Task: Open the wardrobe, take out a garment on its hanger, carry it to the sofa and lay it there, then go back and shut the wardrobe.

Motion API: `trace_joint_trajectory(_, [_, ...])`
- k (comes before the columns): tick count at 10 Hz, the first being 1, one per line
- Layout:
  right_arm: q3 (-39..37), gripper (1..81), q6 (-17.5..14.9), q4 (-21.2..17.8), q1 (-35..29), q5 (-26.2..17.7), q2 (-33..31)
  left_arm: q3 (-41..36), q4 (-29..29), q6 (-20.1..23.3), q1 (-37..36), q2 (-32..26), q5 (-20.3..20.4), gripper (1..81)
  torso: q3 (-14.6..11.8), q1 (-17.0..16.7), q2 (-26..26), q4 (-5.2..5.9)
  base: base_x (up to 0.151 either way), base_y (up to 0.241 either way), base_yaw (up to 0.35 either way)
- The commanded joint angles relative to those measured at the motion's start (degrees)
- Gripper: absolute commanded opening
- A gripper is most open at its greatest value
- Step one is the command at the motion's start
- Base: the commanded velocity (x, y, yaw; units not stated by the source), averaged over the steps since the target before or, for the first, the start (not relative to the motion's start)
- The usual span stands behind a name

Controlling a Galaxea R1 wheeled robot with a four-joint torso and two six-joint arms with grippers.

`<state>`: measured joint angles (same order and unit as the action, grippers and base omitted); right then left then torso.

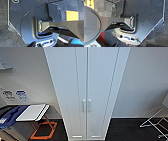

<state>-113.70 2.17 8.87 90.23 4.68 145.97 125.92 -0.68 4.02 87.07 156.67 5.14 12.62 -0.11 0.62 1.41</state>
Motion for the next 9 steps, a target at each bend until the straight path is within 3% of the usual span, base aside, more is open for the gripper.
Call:
trace_joint_trajectory(1, [0.8, 81.1, -0.1, 0.8, -1.3, -2.8, -2.4, -1.3, -0.6, 0.0, -1.9, -0.8, -3.3, 81.1, 0.0, 0.1, 0.0, 0.00, 0.094, 0.000, 0.000])
trace_joint_trajectory(3, [1.3, 81.1, 0.0, 0.6, -1.2, -2.2, -3.5, -1.7, -0.6, 0.0, -1.9, -0.9, -3.3, 81.1, 0.0, 0.1, 0.0, 0.00, 0.094, 0.000, 0.000])
trace_joint_trajectory(6, [1.0, 81.1, -0.1, 0.3, 0.1, 3.0, -5.0, -1.7, -0.7, 0.0, -1.9, -1.1, -3.3, 81.1, 0.0, 0.2, 0.0, 0.00, 0.094, 0.000, 0.000])
trace_joint_trajectory(9, [0.5, 81.1, 0.0, 0.4, -0.5, 2.2, -4.1, -1.7, -0.7, 0.0, -1.9, -1.1, -3.3, 81.1, 0.0, 0.2, 0.0, 0.00, 0.094, 0.000, 0.000])
